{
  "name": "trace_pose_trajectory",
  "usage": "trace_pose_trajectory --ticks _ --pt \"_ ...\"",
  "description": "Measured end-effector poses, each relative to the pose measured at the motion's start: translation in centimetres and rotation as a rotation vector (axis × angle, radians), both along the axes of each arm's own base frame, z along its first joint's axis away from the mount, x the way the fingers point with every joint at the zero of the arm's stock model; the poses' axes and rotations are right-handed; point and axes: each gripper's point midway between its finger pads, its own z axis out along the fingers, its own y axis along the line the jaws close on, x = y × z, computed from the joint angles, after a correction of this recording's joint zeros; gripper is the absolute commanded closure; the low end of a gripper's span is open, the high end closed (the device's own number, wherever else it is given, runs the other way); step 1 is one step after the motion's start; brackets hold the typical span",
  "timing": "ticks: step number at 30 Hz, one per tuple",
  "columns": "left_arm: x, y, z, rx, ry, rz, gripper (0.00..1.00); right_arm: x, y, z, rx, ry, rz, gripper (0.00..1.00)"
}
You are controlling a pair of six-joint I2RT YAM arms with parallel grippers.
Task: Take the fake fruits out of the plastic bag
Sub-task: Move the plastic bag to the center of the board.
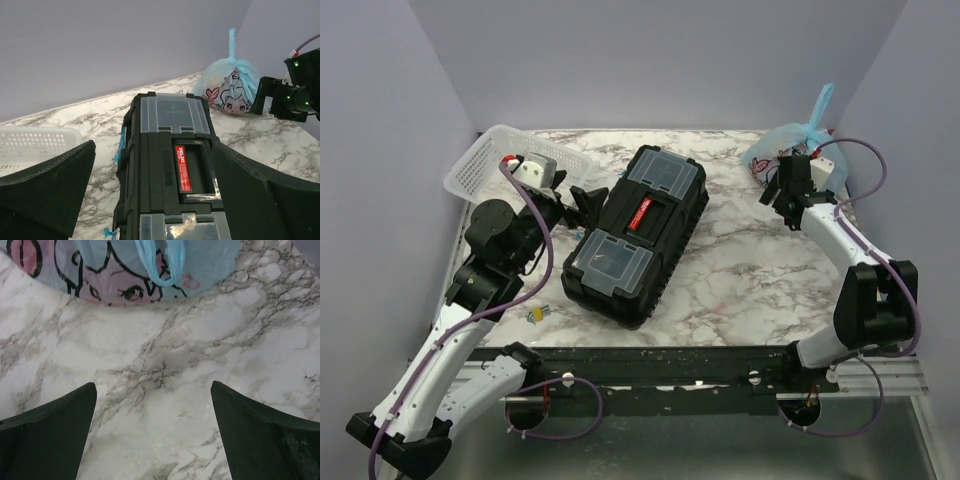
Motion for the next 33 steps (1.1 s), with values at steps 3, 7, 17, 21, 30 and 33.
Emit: trace_pose_trajectory --ticks 3,7,17,21,30,33 --pt "-0.3 -0.3 0.1 -0.005 -0.002 -0.012 0.01 1.6 -1.3 -0.1 -0.011 -0.01 -0.045 0.0" --pt "-0.7 -0.4 0.4 -0.01 -0.01 -0.022 0.01 3.9 -2.5 0.9 -0.018 -0.057 -0.081 0.0" --pt "-1.3 -1.4 0.3 -0.014 -0.009 -0.06 0.01 11.4 -7.3 3.2 -0.052 -0.176 -0.195 0.01" --pt "-1.6 -1.8 0.3 -0.013 -0.01 -0.074 0.01 13.1 -9.2 1.2 -0.047 -0.146 -0.203 0.02" --pt "-1.9 -2.6 0.0 0.0 -0.01 -0.102 0.01 15.3 -8.9 -2.4 0.006 -0.077 -0.116 0.39" --pt "-1.8 -2.7 -0.2 0.004 -0.002 -0.103 0.01 14.9 -7.8 -3.0 0.044 -0.081 -0.073 0.48"
